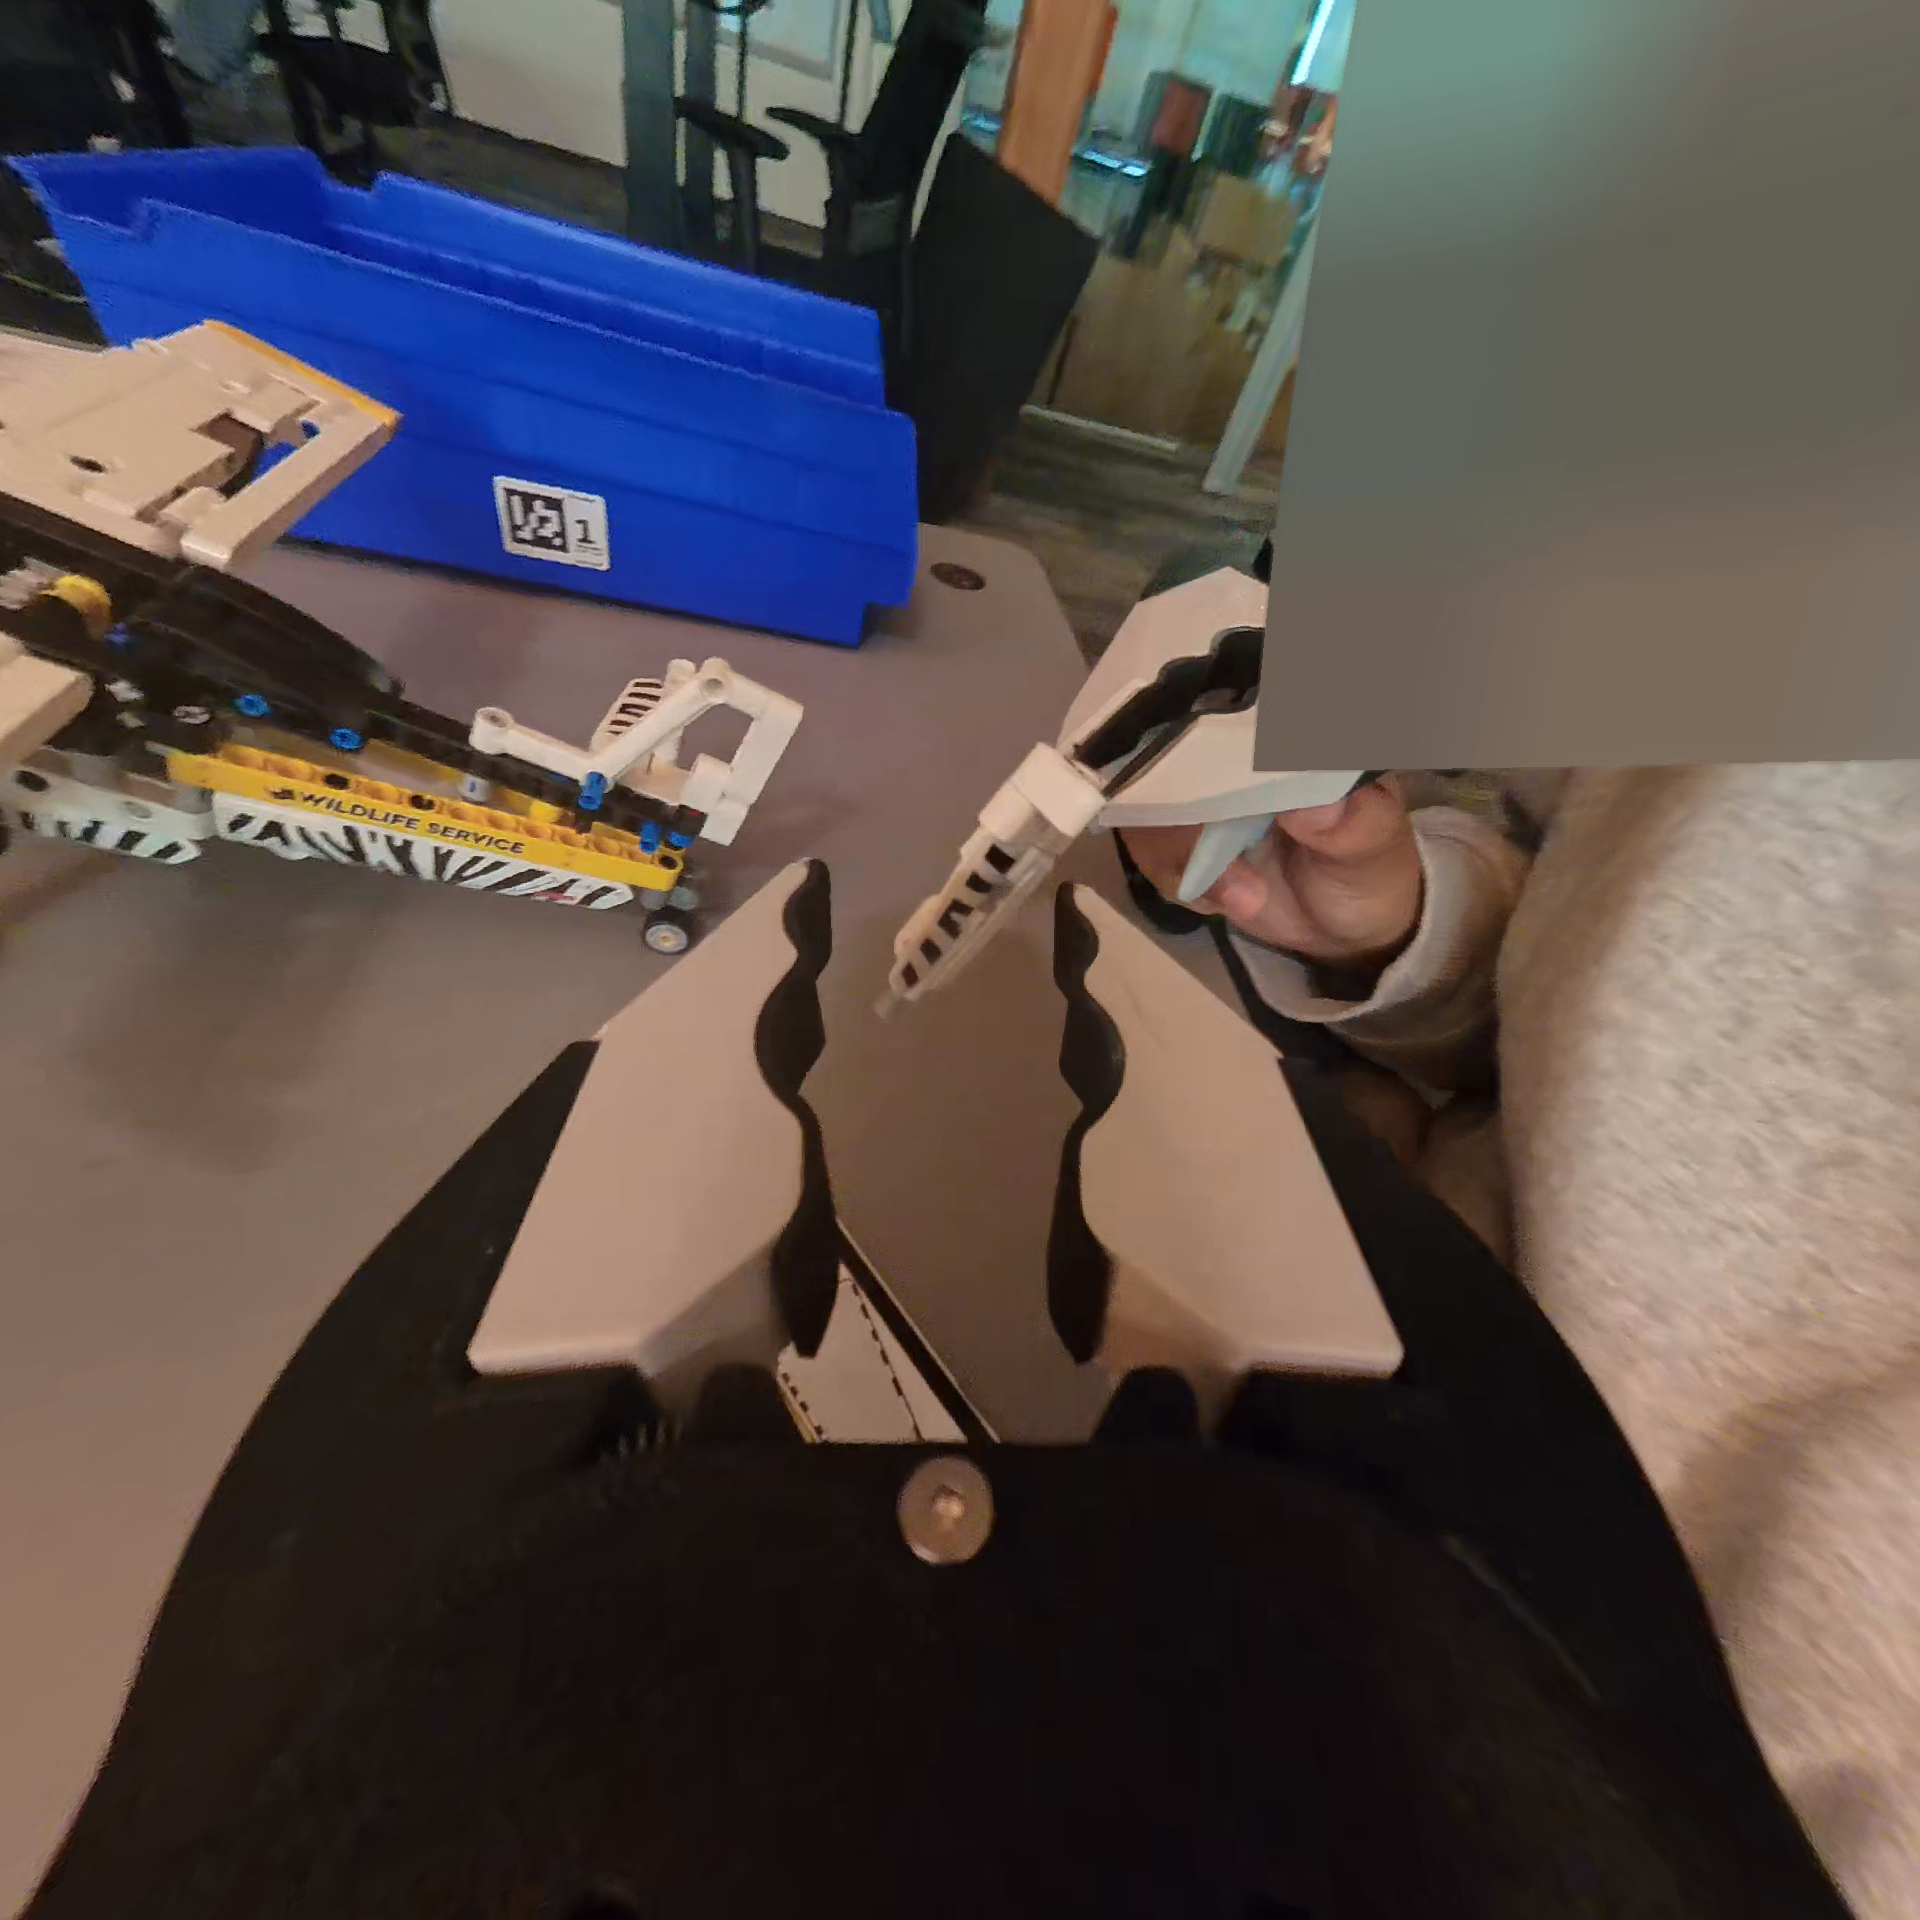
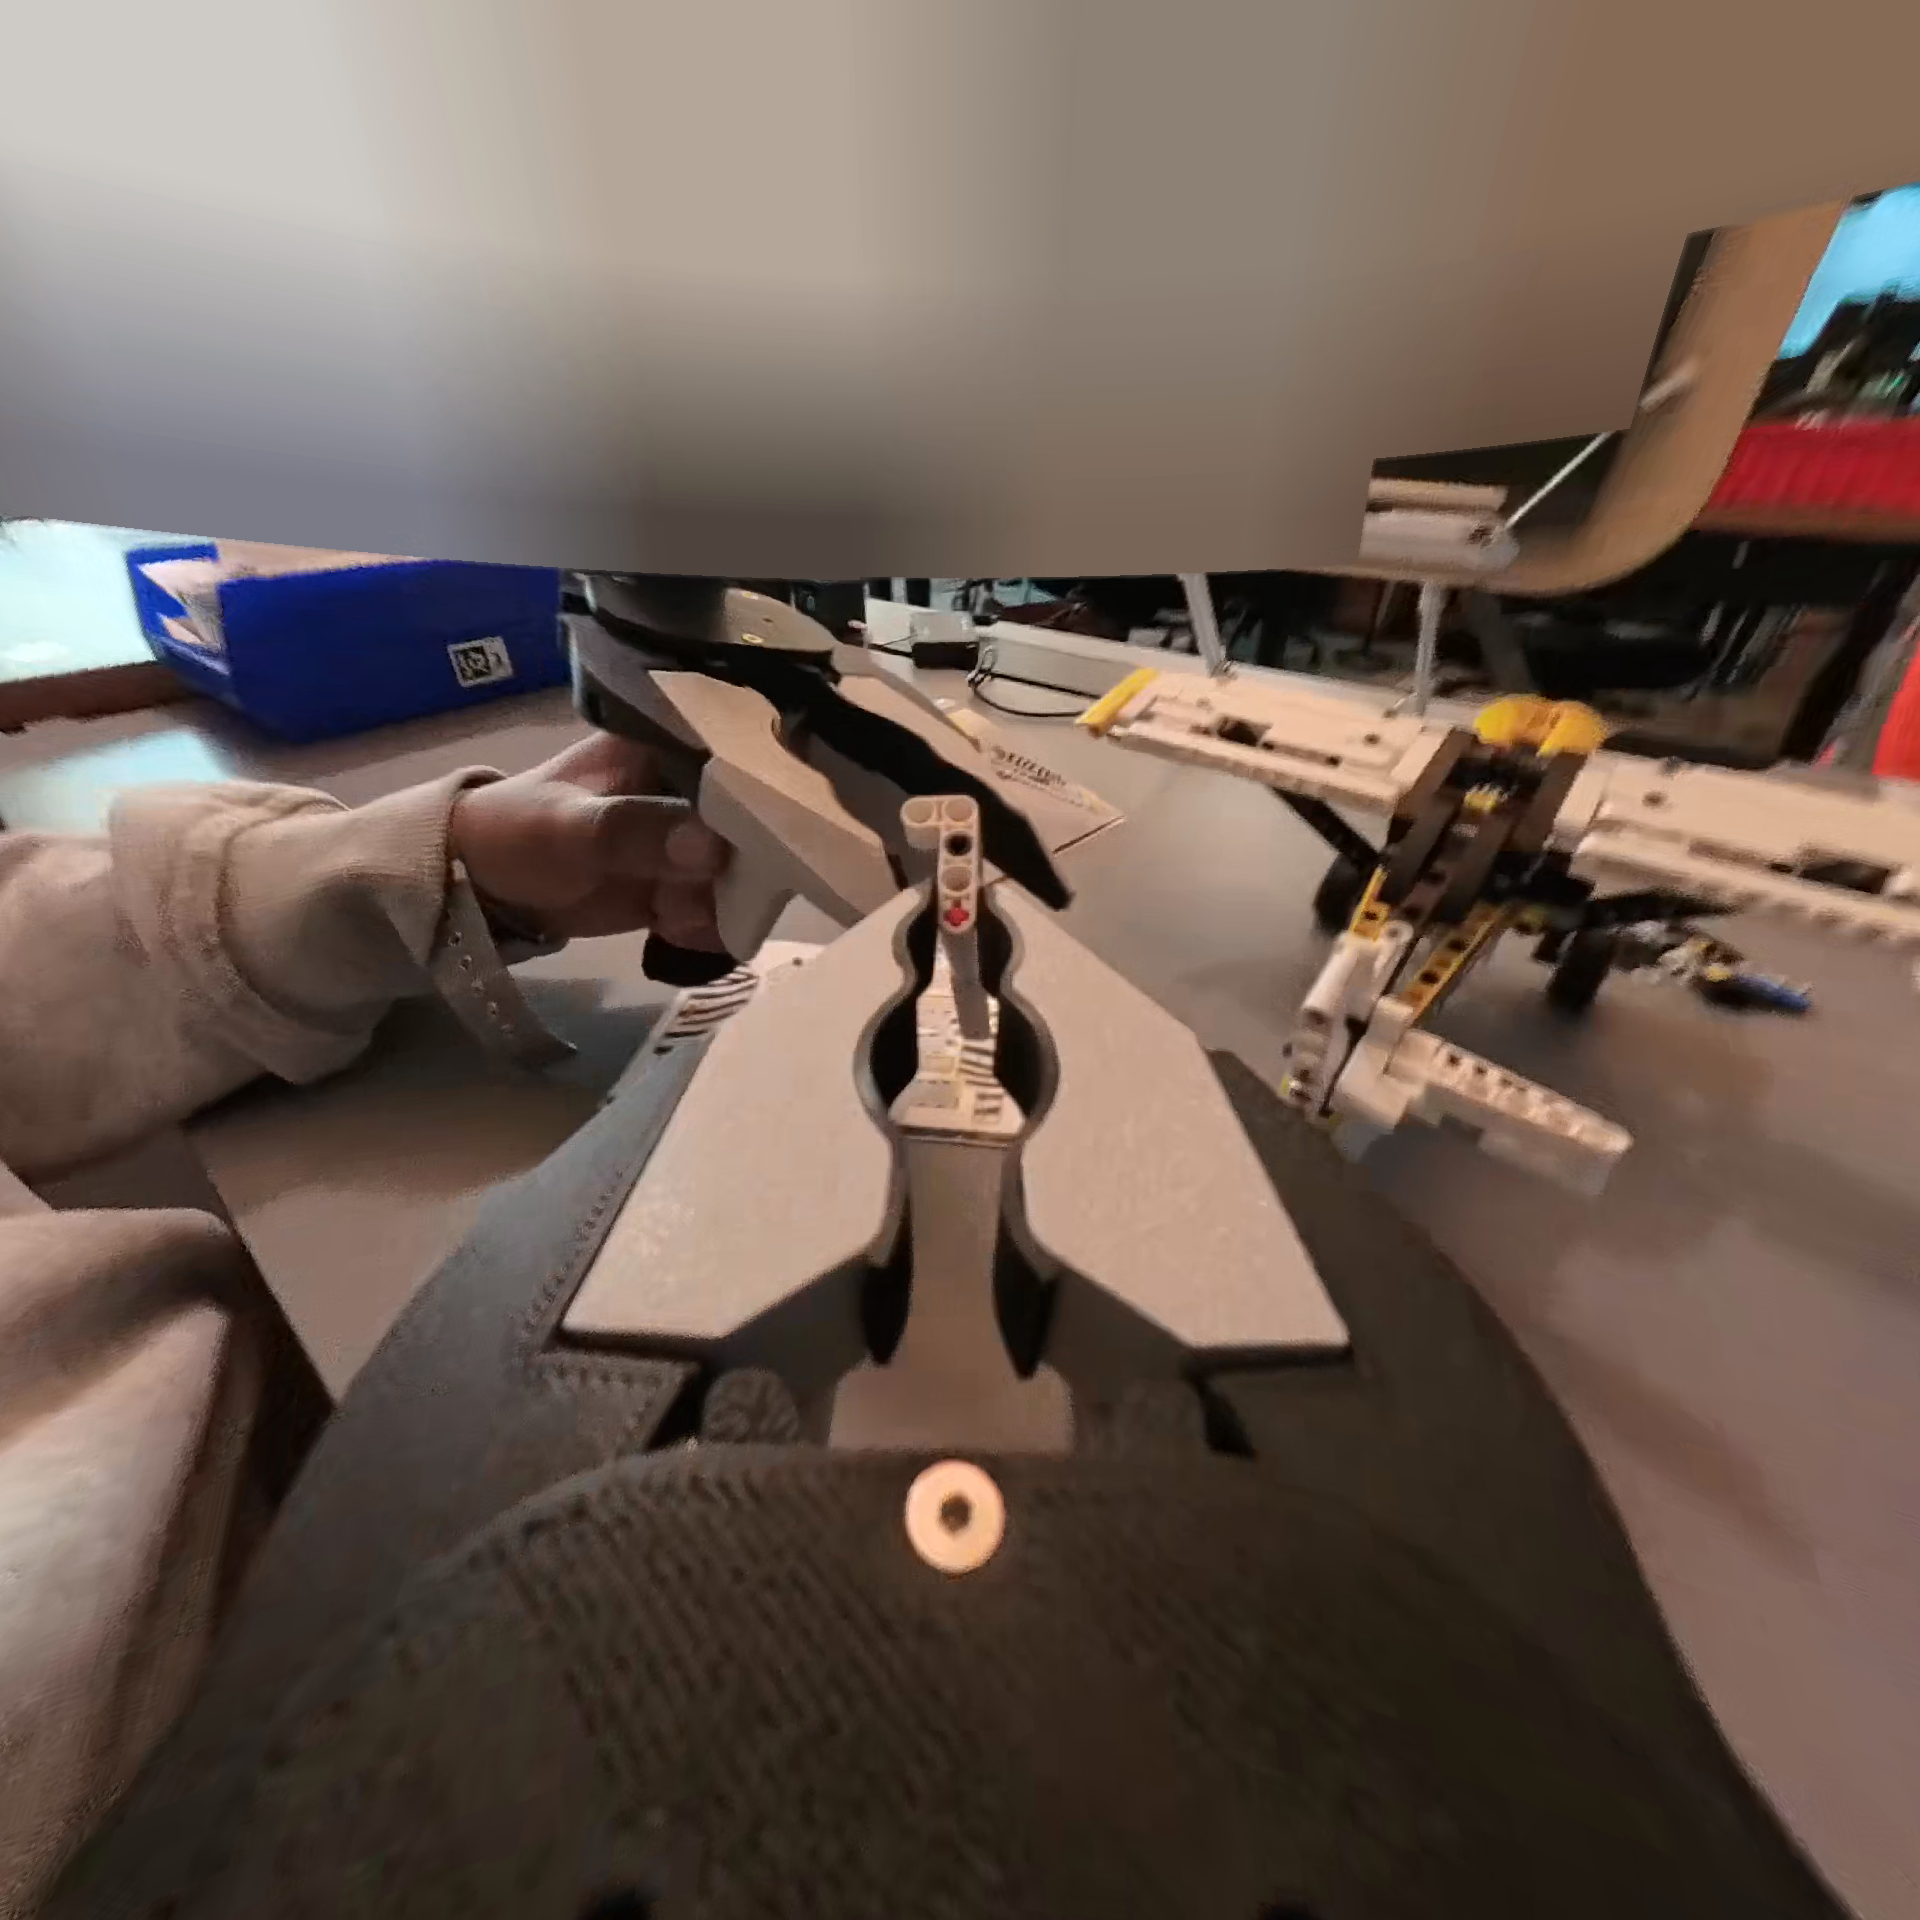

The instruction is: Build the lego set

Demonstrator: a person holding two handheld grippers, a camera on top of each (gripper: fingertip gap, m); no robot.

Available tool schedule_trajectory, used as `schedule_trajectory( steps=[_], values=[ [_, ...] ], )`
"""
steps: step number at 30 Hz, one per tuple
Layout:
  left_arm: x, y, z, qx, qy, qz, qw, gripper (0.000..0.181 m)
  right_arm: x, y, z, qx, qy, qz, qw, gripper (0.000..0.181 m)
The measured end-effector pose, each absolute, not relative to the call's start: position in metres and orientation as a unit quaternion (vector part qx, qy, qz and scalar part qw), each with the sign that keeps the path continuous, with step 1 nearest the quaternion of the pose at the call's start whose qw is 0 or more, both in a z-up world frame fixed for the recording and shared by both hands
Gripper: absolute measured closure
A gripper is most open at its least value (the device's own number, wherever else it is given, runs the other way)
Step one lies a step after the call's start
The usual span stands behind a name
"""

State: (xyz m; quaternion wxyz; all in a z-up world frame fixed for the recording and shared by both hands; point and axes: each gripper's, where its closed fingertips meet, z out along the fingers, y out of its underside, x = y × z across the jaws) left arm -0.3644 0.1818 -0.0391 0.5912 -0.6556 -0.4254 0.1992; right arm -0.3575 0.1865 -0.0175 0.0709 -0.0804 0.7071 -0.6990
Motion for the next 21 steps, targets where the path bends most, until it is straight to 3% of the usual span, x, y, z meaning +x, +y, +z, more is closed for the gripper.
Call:
schedule_trajectory(
  steps=[4, 9, 13, 18, 21],
  values=[
    [-0.36, 0.19, -0.036, -0.652, -0.406, 0.169, 0.618, 0.139, -0.355, 0.192, -0.011, -0.113, 0.695, -0.71, 0.014, 0.176],
    [-0.358, 0.198, -0.027, -0.622, -0.389, 0.128, 0.668, 0.139, -0.354, 0.196, -0.007, -0.105, 0.686, -0.718, 0.047, 0.176],
    [-0.353, 0.205, -0.011, -0.57, -0.367, 0.063, 0.733, 0.143, -0.354, 0.2, 0.002, -0.061, 0.657, -0.732, 0.168, 0.175],
    [-0.35, 0.205, 0.013, -0.468, -0.34, -0.021, 0.816, 0.157, -0.373, 0.206, 0.013, 0.066, 0.554, -0.716, 0.42, 0.176],
    [-0.359, 0.201, 0.011, -0.426, -0.368, -0.036, 0.825, 0.161, -0.385, 0.203, 0.006, 0.111, 0.529, -0.702, 0.464, 0.176]
  ],
)
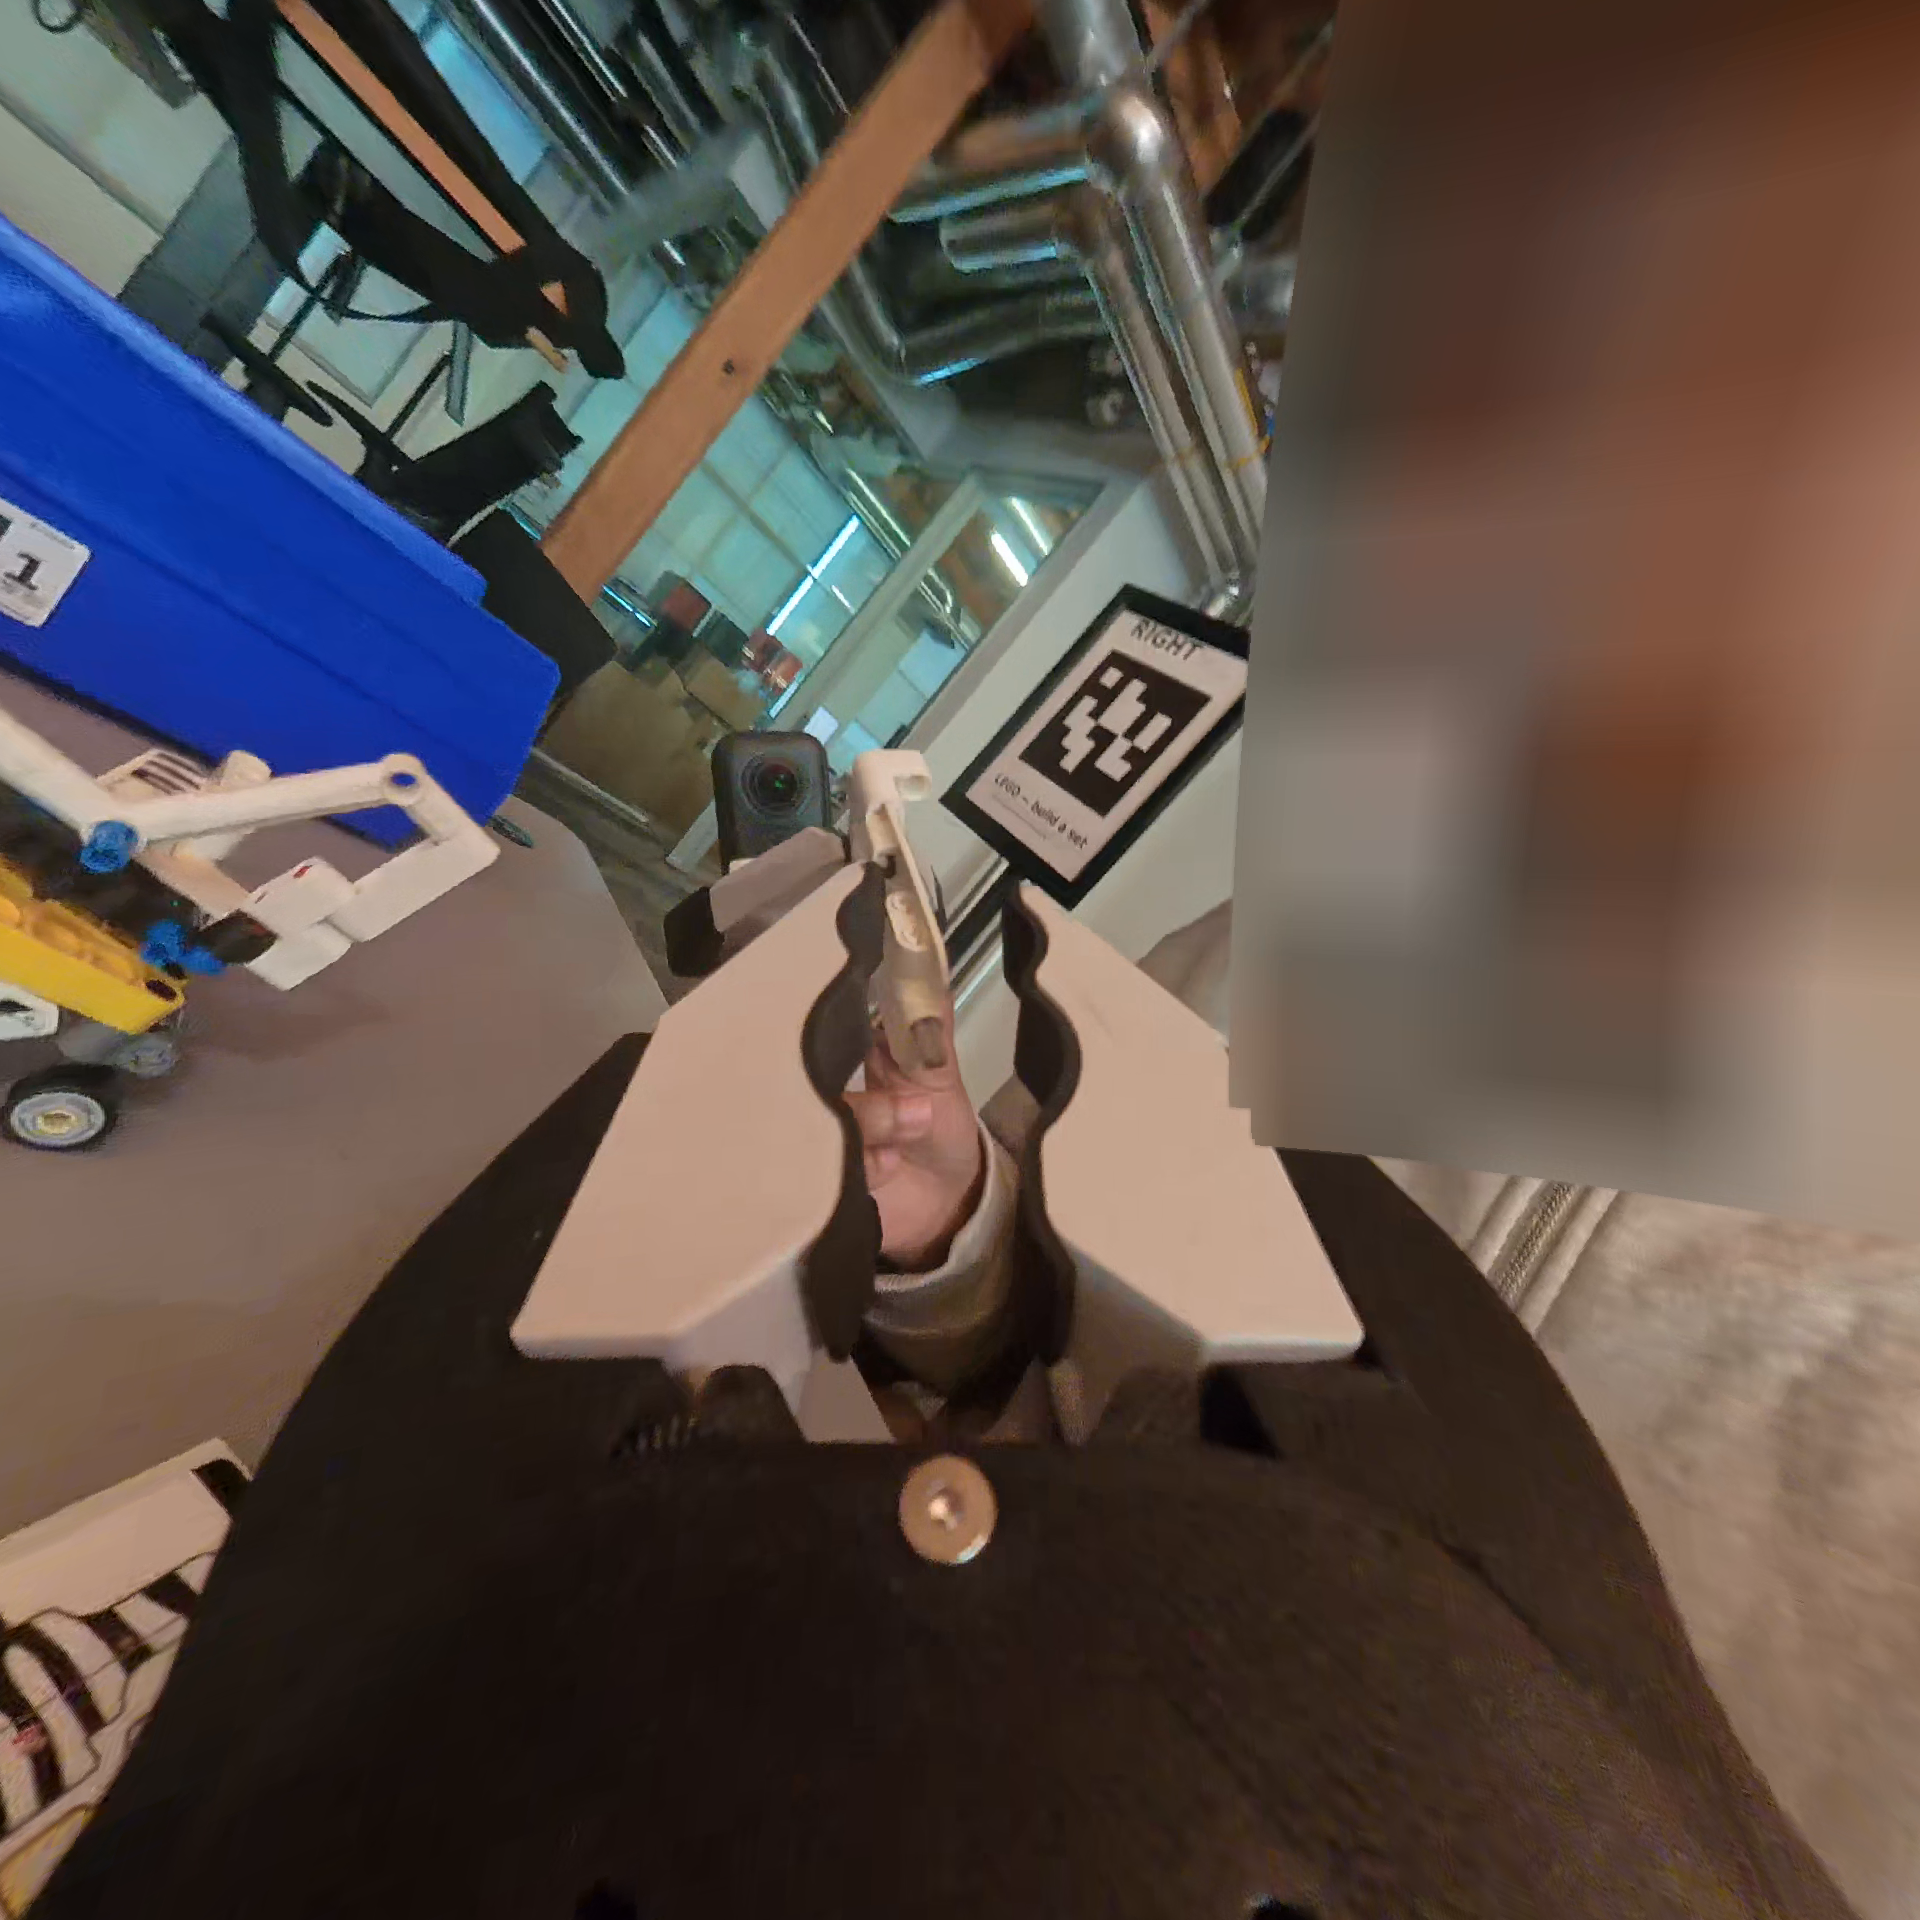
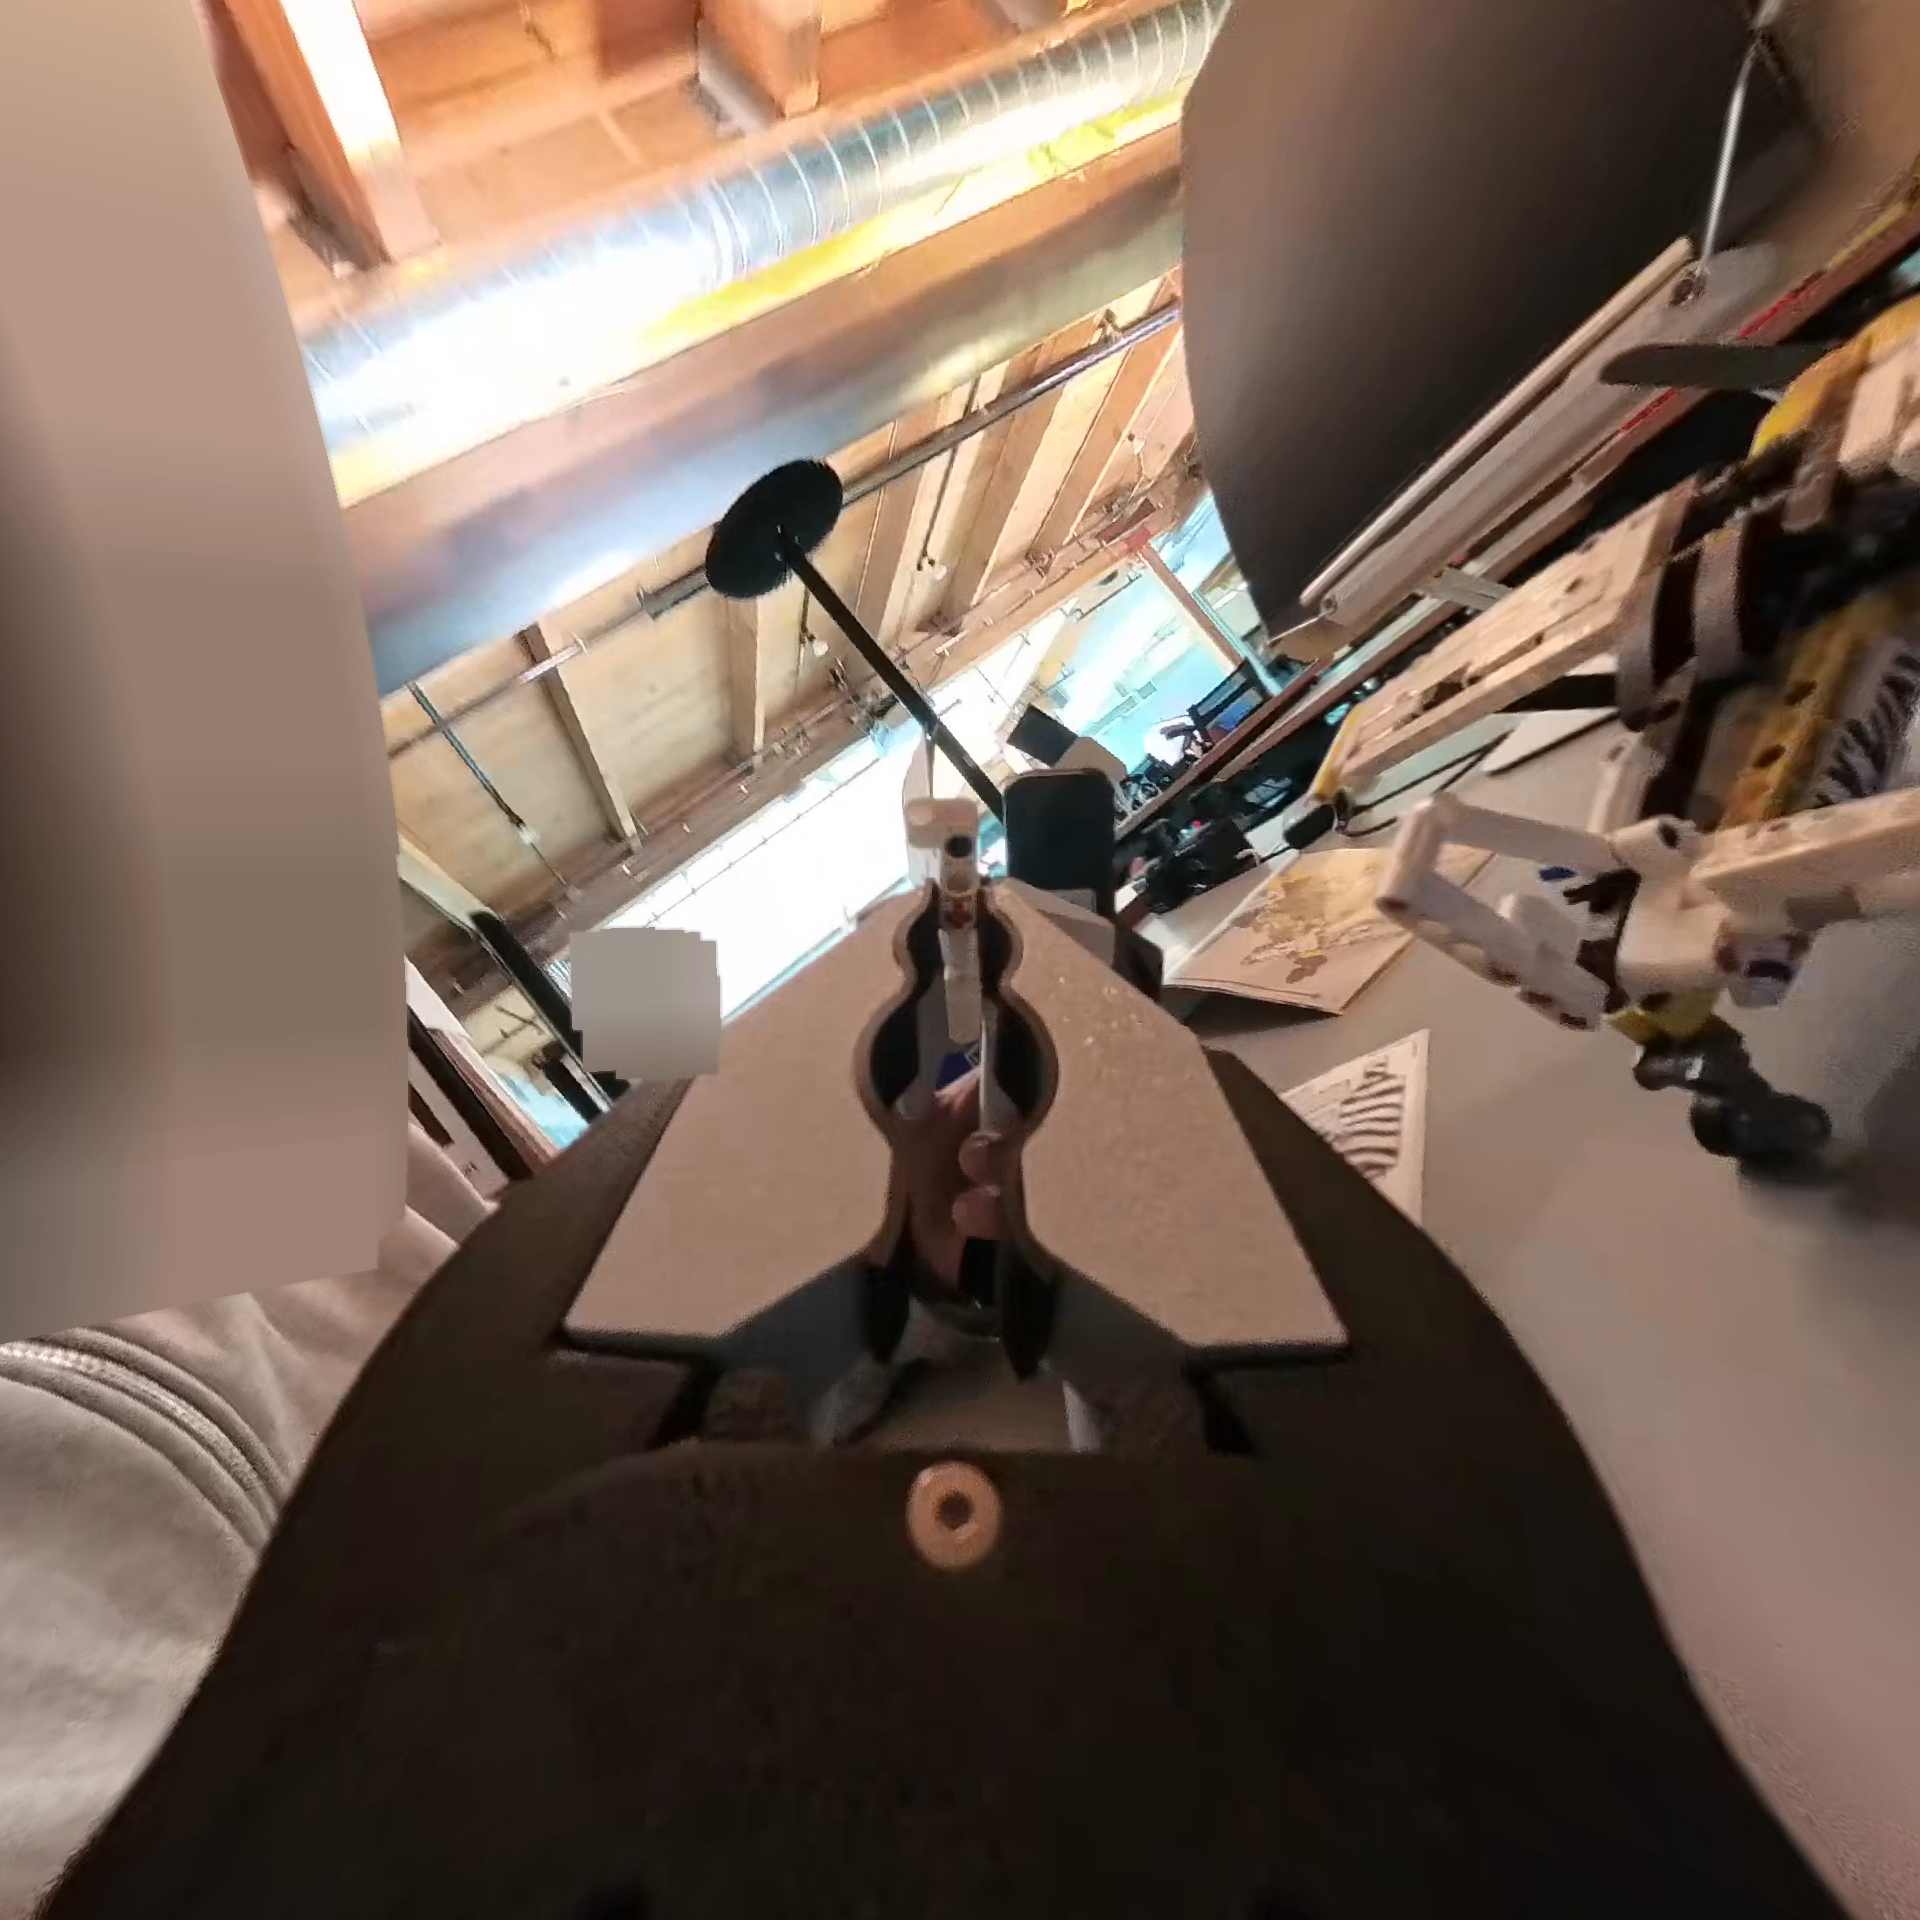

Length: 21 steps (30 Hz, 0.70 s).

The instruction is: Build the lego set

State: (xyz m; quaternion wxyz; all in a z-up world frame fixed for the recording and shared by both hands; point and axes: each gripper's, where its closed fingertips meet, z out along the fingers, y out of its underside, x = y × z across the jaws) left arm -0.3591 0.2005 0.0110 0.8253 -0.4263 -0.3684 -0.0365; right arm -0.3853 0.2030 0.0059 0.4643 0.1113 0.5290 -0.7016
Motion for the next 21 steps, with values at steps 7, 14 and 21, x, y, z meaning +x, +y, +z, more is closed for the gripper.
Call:
schedule_trajectory(
  steps=[7, 14, 21],
  values=[
    [-0.372, 0.193, 0.007, -0.355, -0.417, -0.022, 0.836, 0.168, -0.39, 0.197, 0.003, 0.137, 0.524, -0.712, 0.447, 0.176],
    [-0.376, 0.186, 0.0, -0.322, -0.442, -0.015, 0.837, 0.165, -0.394, 0.195, 0.0, 0.157, 0.513, -0.722, 0.437, 0.177],
    [-0.377, 0.185, -0.001, -0.317, -0.445, -0.01, 0.837, 0.155, -0.395, 0.192, -0.001, 0.169, 0.509, -0.725, 0.432, 0.176]
  ],
)
